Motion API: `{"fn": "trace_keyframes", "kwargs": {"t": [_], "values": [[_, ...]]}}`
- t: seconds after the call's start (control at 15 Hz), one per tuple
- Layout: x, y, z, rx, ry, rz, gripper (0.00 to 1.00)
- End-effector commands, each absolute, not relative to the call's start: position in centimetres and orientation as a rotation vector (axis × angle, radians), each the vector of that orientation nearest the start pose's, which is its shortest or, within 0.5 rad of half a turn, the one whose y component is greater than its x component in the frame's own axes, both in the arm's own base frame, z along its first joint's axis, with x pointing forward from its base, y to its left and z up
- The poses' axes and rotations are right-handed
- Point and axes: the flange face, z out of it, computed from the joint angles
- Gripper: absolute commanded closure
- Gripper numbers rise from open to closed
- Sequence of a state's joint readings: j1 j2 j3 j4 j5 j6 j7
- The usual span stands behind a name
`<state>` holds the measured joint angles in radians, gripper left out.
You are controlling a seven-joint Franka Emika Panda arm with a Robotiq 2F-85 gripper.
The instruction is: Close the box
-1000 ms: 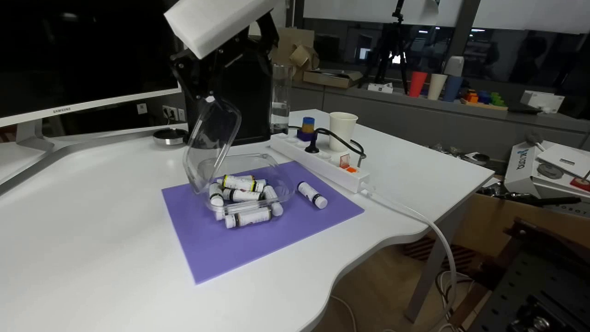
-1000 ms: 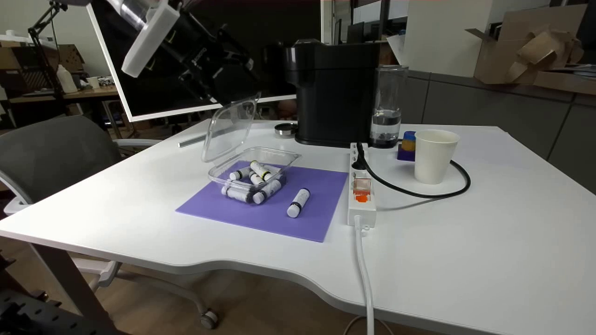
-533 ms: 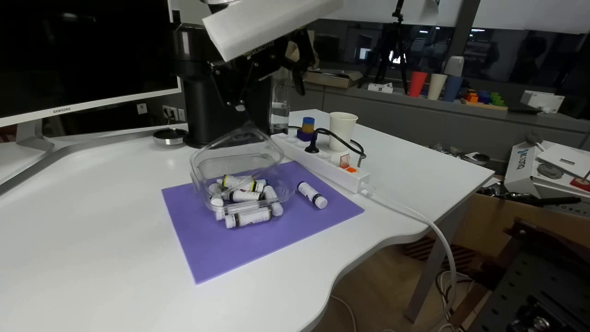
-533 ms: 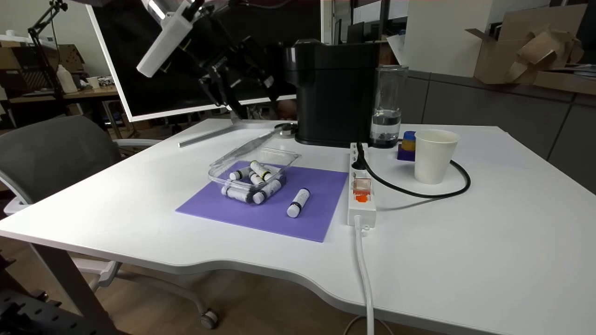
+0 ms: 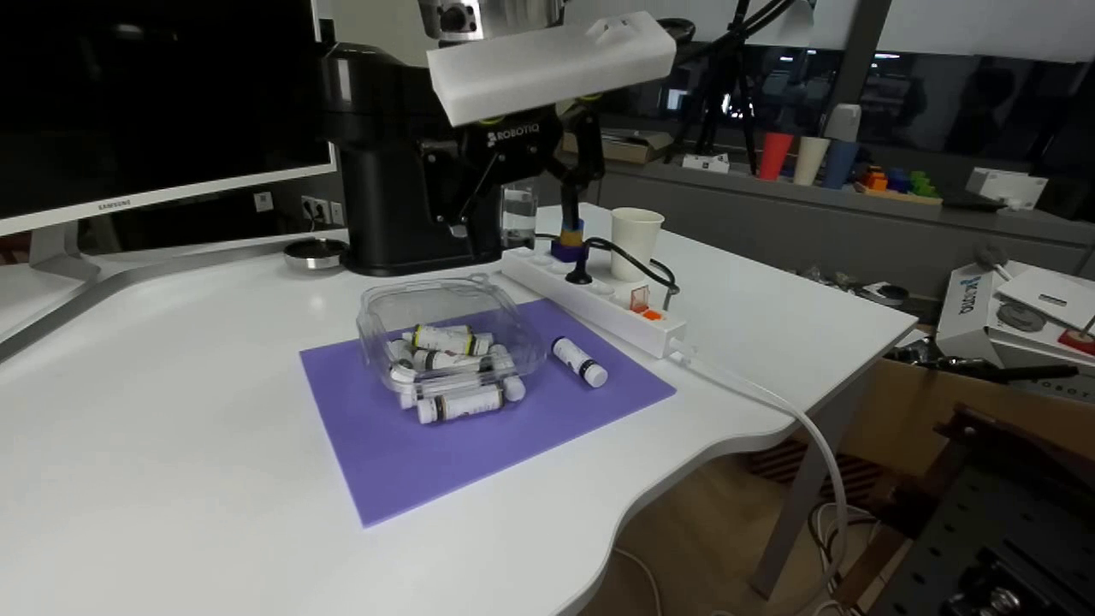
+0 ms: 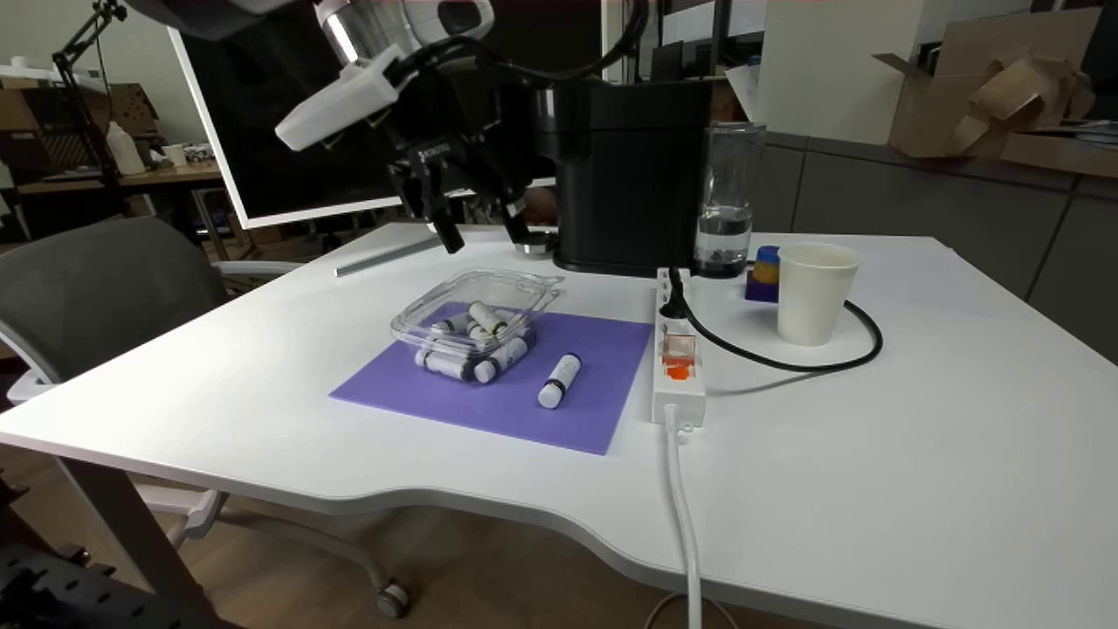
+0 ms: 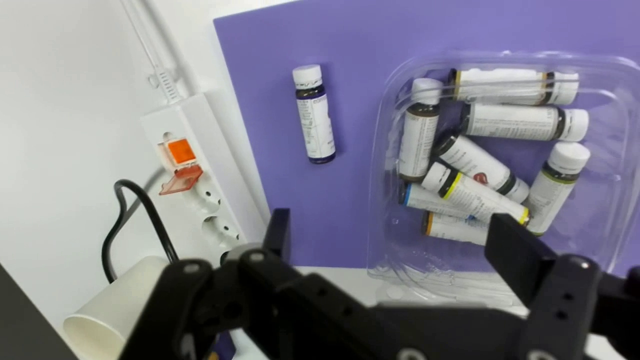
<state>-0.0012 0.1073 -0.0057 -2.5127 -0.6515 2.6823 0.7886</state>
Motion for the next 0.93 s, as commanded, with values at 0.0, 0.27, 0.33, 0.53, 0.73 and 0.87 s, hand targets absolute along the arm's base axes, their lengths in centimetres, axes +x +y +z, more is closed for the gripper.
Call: {"fn": "trace_keyframes", "kwargs": {"t": [0.0,0.27,0.33,0.53,0.73,0.87], "values": [[46.3,1.2,24.7,-3.331,0.27,-0.234,0.0],[46.4,0.9,25.9,-3.333,0.095,-0.22,0.0],[46.4,0.8,26.3,-3.332,0.067,-0.223,0.0],[46.3,0.6,27.4,-3.334,-0.028,-0.234,0.0],[46.1,0.6,28.0,-3.334,-0.125,-0.227,0.0],[45.8,0.4,28.0,-3.326,-0.181,-0.188,0.0]]}}
